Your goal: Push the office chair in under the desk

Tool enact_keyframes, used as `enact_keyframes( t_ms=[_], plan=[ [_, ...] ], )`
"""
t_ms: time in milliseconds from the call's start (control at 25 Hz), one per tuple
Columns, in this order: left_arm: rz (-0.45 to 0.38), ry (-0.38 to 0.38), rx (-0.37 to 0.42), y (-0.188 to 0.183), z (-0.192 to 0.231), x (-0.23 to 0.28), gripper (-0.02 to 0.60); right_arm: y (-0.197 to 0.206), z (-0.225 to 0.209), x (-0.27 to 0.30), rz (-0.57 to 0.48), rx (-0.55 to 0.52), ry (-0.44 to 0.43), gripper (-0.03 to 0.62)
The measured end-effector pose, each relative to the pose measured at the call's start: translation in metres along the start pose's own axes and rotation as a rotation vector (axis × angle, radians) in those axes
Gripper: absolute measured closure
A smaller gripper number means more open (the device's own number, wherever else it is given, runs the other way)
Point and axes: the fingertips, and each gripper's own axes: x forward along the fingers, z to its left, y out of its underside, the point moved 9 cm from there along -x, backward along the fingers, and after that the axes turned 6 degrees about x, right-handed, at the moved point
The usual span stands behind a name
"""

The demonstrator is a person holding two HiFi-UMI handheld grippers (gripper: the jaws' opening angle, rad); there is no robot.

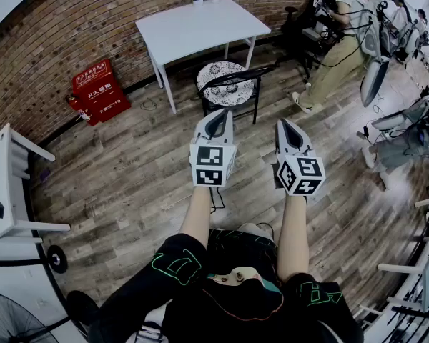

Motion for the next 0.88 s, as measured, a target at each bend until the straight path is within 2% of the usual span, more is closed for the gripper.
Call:
enact_keyframes(
  t_ms=[360,880],
  plan=[
    [0.000,0.008,-0.019,0.002,0.006,-0.001,0.574,0.004,0.004,0.008,0.037,-0.011,0.044,0.590],
    [0.027,0.008,-0.028,0.016,0.012,0.003,0.574,0.012,0.003,0.019,0.062,0.009,0.016,0.590]
  ],
)
